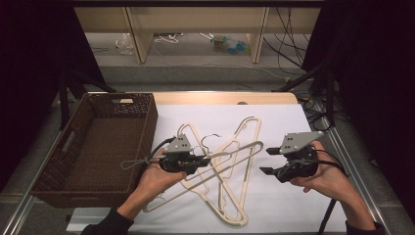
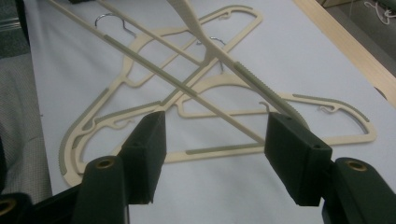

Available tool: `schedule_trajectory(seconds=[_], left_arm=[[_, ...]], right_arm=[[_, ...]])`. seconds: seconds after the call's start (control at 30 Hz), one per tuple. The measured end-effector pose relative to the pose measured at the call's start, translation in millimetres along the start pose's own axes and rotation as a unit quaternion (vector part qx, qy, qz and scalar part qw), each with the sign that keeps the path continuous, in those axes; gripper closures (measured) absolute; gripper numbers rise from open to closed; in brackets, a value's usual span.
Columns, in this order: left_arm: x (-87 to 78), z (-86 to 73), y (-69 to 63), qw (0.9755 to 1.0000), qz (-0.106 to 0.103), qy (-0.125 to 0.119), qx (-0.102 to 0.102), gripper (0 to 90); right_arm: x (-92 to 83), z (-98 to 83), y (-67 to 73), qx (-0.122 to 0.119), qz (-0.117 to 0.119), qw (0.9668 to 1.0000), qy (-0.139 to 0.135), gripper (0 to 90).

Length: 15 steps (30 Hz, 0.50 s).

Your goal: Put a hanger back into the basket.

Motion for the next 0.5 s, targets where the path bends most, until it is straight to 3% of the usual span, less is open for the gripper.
schedule_trajectory(seconds=[0.1, 0.23, 0.43, 0.5], left_arm=[[-5.3, 2.8, 5.8, 0.9998, 0.015, -0.001, -0.011, 85.4], [-13.7, 6.6, 13.3, 0.9991, 0.020, 0.023, -0.031, 85.4], [-23.8, 19.6, 19.0, 0.9978, 0.025, 0.041, -0.045, 85.3], [-27.8, 25.7, 20.0, 0.9977, 0.022, 0.044, -0.046, 85.3]], right_arm=[[-1.0, -0.7, 0.0, 0.001, 0.000, 1.0000, 0.001, 40.0], [0.0, -4.5, -3.9, 0.007, -0.004, 1.0000, -0.001, 39.7], [-0.9, -6.6, -6.1, 0.015, -0.008, 0.9998, -0.006, 39.6], [-2.0, -7.6, -4.8, 0.013, 0.001, 0.9999, -0.001, 39.6]])
Point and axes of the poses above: each handheld gripper's, and its own axes: x roughly forward along the jaws, z roughly out of its top, y roughly to its left, the point moved 9 cm from there along x, roughly forward along the jaws, and after that the axes turned 11 degrees about -y, right-handed, at the moved point
